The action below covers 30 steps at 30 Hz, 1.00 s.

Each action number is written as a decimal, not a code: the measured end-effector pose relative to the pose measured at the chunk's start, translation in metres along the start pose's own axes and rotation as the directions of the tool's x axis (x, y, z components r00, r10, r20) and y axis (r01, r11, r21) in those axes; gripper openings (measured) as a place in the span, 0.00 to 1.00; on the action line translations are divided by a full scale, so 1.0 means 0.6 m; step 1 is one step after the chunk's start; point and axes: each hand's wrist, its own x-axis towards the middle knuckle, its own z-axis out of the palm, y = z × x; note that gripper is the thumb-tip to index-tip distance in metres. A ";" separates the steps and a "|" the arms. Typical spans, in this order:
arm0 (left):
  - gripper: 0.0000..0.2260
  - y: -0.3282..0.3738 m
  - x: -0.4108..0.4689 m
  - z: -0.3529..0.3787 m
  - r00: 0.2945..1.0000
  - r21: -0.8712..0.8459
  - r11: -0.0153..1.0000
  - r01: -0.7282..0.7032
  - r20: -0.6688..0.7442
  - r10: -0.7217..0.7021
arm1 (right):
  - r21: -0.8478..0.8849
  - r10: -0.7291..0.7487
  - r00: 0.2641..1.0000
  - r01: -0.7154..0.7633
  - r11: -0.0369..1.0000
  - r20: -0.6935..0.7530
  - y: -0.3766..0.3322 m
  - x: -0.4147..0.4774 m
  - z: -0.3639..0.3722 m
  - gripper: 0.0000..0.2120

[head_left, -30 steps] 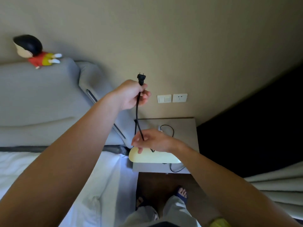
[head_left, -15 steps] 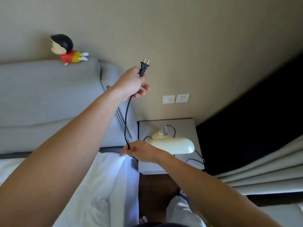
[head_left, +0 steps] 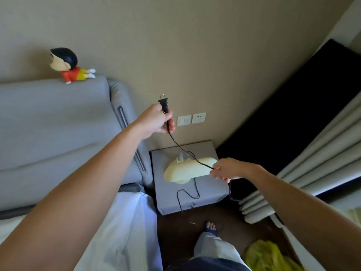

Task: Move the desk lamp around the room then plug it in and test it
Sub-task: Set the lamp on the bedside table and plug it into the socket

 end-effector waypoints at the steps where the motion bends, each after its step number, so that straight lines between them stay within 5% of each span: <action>1: 0.04 0.004 0.007 0.013 1.000 -0.027 1.000 -0.016 0.005 0.016 | -0.107 0.014 0.996 -0.024 0.994 -0.085 0.031 -0.014 -0.031 0.12; 5: 0.07 0.030 0.046 0.055 0.995 -0.060 0.994 -0.093 0.029 0.095 | -0.298 0.045 0.938 -0.154 0.942 -0.343 0.108 -0.053 -0.143 0.09; 10: 0.07 0.074 0.122 0.081 0.974 0.010 0.974 -0.224 -0.033 0.224 | -0.425 0.108 0.884 -0.322 0.846 -0.455 0.167 -0.059 -0.268 0.10; 16: 0.05 0.109 0.236 0.107 0.932 0.040 0.976 -0.216 -0.289 0.218 | -0.308 0.060 0.695 -0.393 0.866 -0.717 0.267 -0.010 -0.409 0.14; 18: 0.05 0.117 0.267 0.113 0.886 0.043 0.976 -0.212 -0.412 0.211 | -0.072 0.187 0.669 -0.340 0.938 -0.720 0.302 0.018 -0.449 0.12; 21: 0.04 0.115 0.302 0.117 0.881 0.020 0.992 -0.122 -0.457 0.118 | 0.311 0.326 0.686 -0.151 0.938 -0.650 0.341 0.072 -0.485 0.05; 23: 0.05 0.101 0.315 0.125 0.916 -0.018 0.999 -0.049 -0.400 0.038 | 0.280 0.244 0.763 -0.086 0.956 -0.598 0.349 0.114 -0.483 0.08; 26: 0.10 0.071 0.323 0.150 0.940 -0.021 0.999 0.034 -0.340 -0.039 | 0.266 0.162 0.927 -0.071 0.961 -0.339 0.334 0.172 -0.442 0.09; 30: 0.07 0.032 0.336 0.203 0.957 -0.005 0.992 0.127 -0.264 -0.123 | 0.378 0.028 0.950 0.097 0.921 -0.311 0.269 0.251 -0.387 0.04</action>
